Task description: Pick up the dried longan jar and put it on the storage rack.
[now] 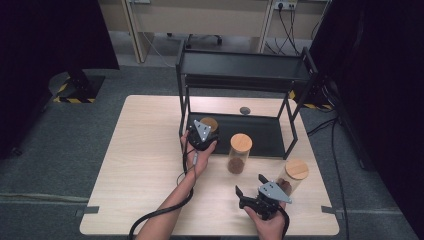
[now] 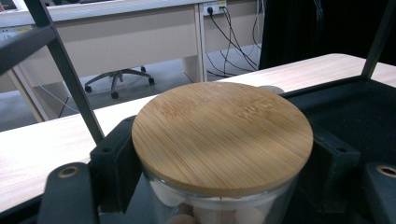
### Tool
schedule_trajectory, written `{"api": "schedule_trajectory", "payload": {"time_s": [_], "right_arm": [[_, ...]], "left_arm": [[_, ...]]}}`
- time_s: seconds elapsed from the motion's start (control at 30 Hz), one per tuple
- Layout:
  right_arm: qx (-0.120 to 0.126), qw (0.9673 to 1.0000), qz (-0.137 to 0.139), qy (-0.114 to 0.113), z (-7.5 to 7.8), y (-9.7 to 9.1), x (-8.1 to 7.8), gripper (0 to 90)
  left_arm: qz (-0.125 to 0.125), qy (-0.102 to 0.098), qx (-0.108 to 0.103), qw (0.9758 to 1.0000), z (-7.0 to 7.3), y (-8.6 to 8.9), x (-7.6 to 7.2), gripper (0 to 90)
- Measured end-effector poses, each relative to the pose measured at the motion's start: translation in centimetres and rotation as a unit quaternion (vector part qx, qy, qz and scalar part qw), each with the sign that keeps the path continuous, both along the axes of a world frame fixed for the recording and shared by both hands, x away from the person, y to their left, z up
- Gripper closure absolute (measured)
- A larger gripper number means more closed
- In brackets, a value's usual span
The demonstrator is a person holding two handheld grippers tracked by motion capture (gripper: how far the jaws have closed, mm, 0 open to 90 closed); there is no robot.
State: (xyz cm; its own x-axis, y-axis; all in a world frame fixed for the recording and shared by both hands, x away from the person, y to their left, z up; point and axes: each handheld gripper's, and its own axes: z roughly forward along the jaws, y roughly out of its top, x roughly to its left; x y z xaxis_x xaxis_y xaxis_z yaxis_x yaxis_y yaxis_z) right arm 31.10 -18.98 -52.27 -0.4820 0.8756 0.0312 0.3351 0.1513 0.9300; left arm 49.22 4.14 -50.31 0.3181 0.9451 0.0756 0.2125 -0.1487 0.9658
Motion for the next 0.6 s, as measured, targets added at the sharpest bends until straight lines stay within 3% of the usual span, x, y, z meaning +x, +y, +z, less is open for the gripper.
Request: {"api": "schedule_trajectory", "payload": {"time_s": [0.6], "right_arm": [[0.001, 1.0000, 0.001, 0.002, 0.00, -0.03, 0.03, 5.2]], "left_arm": [[0.010, 0.006, -0.008, 0.9999, -1.04, -0.20, 0.67, 25.0]]}}
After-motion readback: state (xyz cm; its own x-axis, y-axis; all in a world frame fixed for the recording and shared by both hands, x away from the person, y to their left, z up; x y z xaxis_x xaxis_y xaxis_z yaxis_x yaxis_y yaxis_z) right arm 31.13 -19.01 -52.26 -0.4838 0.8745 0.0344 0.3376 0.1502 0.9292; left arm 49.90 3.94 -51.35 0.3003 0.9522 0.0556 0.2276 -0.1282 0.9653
